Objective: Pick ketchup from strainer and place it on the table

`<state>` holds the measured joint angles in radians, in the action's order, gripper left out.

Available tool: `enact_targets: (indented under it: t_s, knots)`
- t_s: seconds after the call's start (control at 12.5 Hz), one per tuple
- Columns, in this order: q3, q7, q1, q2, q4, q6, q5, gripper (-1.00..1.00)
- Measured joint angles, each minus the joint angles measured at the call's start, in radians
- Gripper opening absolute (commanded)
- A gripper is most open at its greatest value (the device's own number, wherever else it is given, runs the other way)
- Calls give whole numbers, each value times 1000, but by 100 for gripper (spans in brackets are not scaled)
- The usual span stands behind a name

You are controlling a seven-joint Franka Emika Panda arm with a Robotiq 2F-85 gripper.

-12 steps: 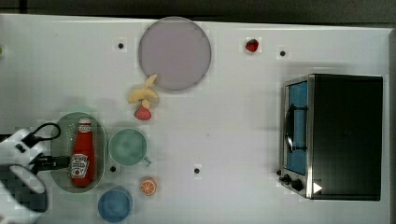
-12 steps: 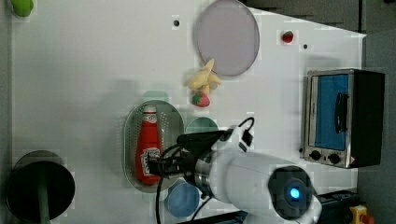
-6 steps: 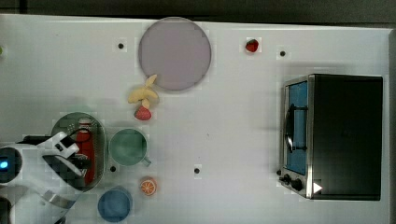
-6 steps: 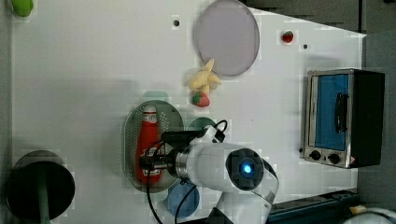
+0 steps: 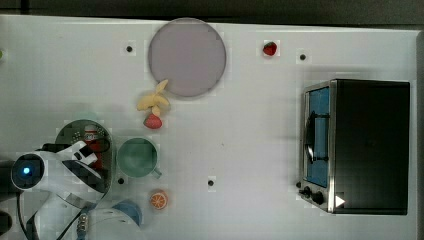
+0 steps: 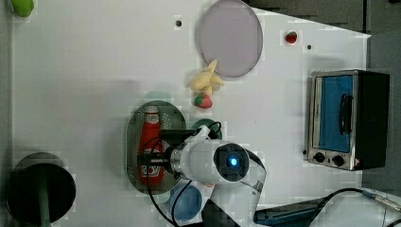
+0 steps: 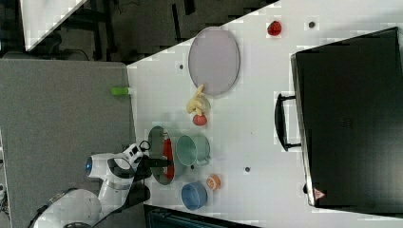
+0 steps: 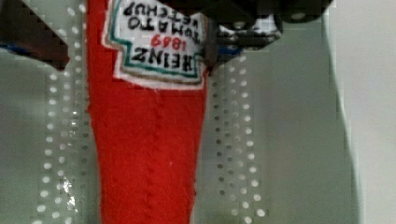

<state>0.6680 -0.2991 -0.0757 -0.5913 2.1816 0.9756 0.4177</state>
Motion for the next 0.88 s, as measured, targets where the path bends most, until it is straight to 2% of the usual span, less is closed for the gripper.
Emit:
enact_targets:
  t_s: [0.08,0.32,0.56,0.72,0.88]
  knots:
    - [-15,-5,-11,0,-4,0,1,91]
    - [-35,-10,-25,-13,-25,17,9,21]
    - [-35,-11,-31,-8,-29,-2,12,21]
    - [-14,-15,-17,24,-25,-80,-53,21]
    - [41,-17,18,90,-18,-120,-170,21]
